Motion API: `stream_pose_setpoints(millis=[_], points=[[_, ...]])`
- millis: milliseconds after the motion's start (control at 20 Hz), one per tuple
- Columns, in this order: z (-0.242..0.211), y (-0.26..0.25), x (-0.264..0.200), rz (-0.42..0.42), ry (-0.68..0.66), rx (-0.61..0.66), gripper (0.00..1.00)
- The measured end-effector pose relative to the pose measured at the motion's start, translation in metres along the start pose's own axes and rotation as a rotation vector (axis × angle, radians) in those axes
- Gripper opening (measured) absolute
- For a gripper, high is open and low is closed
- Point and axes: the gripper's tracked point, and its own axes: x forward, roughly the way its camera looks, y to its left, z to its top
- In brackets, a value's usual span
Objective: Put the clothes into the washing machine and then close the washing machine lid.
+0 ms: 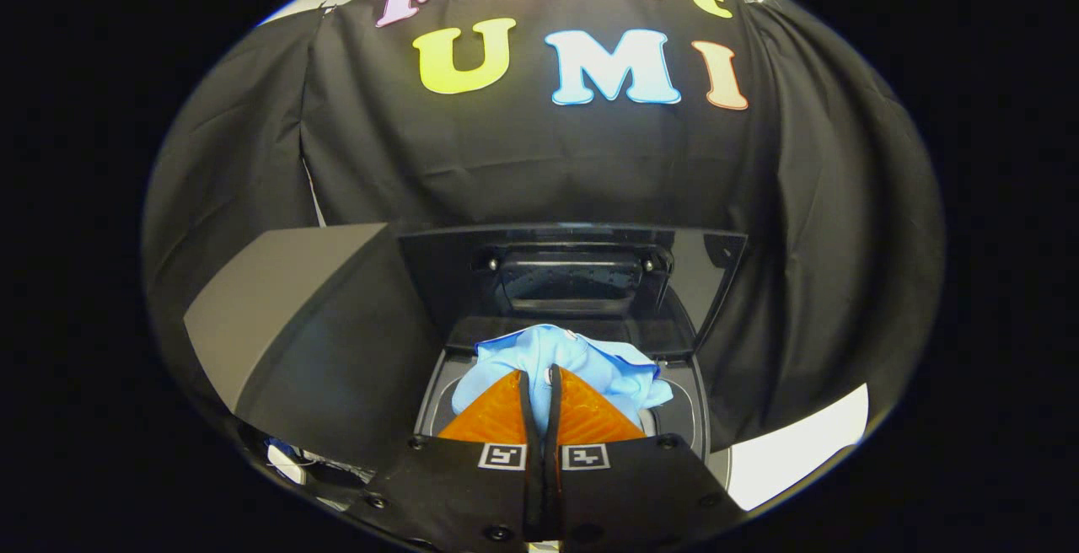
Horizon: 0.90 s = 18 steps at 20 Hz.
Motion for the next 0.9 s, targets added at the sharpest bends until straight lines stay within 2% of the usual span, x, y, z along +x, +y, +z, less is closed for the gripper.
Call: stream_pose_setpoints(millis=[250, 500, 650, 800, 900], points=[[-0.018, -0.005, 0.016, -0.023, 0.034, -0.020, 0.03], [-0.033, -0.012, 0.023, -0.055, 0.078, -0.017, 0.17], [-0.021, -0.015, 0.021, -0.056, 0.043, 0.006, 0.25], [-0.012, -0.019, 0.019, -0.077, 0.021, 0.011, 0.97], [-0.005, -0.018, 0.019, -0.080, 0.010, 0.024, 0.97]])
